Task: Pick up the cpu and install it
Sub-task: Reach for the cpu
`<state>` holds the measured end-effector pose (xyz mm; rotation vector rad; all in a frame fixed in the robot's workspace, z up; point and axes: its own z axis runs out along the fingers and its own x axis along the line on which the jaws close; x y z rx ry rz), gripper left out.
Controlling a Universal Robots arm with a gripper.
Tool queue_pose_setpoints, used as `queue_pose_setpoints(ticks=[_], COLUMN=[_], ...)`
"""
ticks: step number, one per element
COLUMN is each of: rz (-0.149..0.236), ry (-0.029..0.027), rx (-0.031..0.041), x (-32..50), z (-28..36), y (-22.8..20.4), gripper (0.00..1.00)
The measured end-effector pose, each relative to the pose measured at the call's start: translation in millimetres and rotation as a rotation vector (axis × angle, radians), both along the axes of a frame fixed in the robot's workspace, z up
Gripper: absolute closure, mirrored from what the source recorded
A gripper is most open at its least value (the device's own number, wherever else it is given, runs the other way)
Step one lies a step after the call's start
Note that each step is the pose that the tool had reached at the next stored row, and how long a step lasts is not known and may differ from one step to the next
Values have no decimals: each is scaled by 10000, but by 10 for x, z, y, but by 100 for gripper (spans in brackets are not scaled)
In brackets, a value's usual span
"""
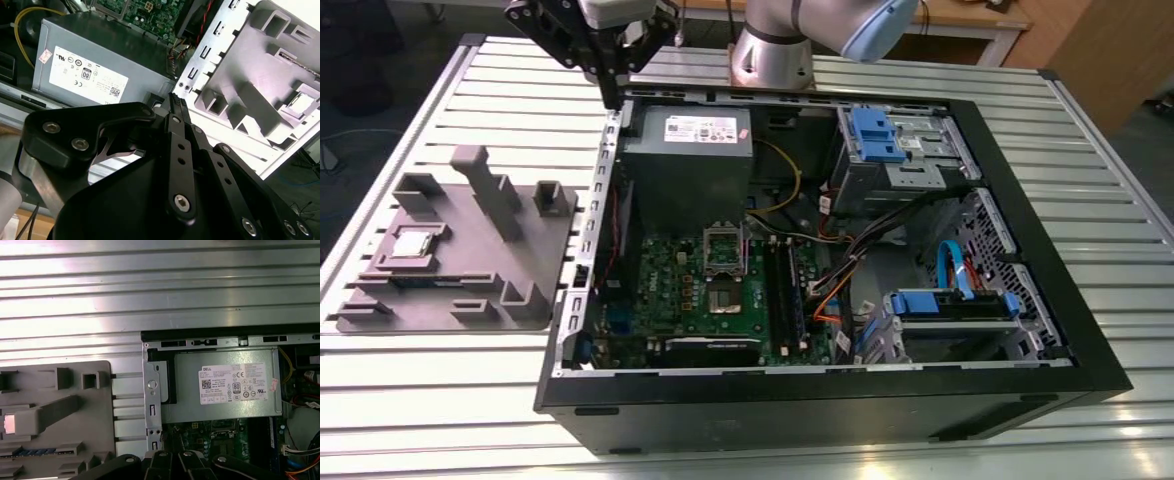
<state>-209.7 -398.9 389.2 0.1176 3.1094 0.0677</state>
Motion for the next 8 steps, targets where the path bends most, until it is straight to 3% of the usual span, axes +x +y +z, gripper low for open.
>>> queue_pose_setpoints(ticks=[8], rz=[-1], ry=[-1], rx=[1], x=[-53], z=[-4], y=[0], gripper=[90])
